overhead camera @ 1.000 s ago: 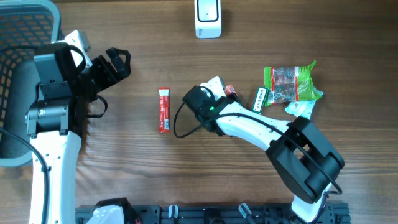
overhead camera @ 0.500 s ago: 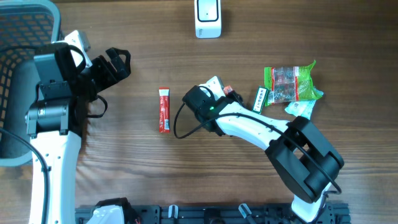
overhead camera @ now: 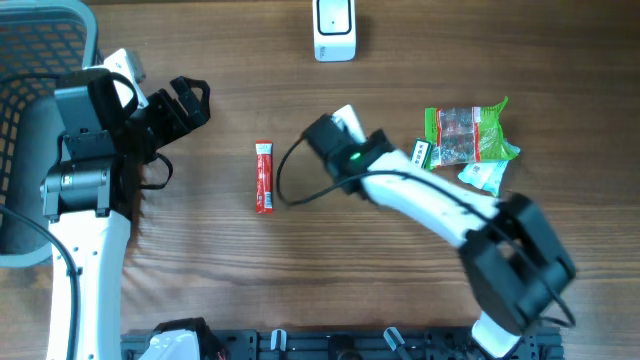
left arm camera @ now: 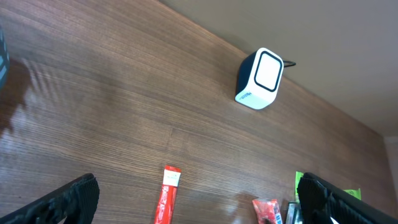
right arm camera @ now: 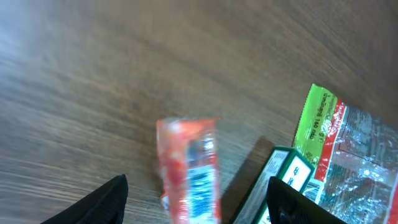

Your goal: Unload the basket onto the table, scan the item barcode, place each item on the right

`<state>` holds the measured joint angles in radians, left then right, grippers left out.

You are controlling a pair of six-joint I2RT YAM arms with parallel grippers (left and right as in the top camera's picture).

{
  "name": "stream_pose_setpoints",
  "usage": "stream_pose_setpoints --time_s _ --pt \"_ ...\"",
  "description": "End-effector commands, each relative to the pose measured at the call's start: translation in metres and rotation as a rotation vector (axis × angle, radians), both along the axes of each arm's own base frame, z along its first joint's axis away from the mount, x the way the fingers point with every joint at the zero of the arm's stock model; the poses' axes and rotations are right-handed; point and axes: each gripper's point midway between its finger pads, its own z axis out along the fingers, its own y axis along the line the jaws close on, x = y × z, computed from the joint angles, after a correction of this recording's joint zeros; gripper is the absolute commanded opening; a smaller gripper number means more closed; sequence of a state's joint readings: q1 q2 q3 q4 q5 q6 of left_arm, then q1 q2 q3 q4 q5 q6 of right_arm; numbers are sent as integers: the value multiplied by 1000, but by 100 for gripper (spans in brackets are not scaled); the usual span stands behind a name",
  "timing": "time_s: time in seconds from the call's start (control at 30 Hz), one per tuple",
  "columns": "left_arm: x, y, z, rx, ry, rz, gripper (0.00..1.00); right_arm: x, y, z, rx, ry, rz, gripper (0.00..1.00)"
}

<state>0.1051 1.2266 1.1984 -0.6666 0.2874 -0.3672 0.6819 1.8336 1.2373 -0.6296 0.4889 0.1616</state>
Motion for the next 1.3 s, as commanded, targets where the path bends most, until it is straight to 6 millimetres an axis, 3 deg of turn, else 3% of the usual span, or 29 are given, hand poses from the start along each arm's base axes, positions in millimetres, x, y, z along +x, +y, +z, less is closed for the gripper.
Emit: stream_pose_setpoints --time_s 0.0,0.1,0.2,0.53,0.97,1.03,1.07,1.2,1.27 --pt "1 -1 0 6 -5 -19 100 9 -9 15 205 79 -31 72" --pt "1 -1 0 6 -5 -19 100 -4 -10 1 382 240 -38 68" --pt "1 -1 0 6 -5 -19 100 -11 -7 -4 435 285 -34 67" --pt "1 -1 0 6 -5 -19 100 -7 -13 -8 397 256 -40 68" --pt "1 -1 0 6 -5 -19 100 -12 -15 -34 402 233 -16 57" --pt "1 -1 0 6 -5 -19 100 -12 -15 -35 403 231 -15 38" --pt "1 -1 0 6 -5 -19 100 -12 -15 -35 403 231 -16 34" --pt "1 -1 0 6 -5 -19 100 -12 -15 -35 404 230 -16 25" --pt "1 -1 0 6 -5 -19 100 -12 -15 -35 403 231 -16 27"
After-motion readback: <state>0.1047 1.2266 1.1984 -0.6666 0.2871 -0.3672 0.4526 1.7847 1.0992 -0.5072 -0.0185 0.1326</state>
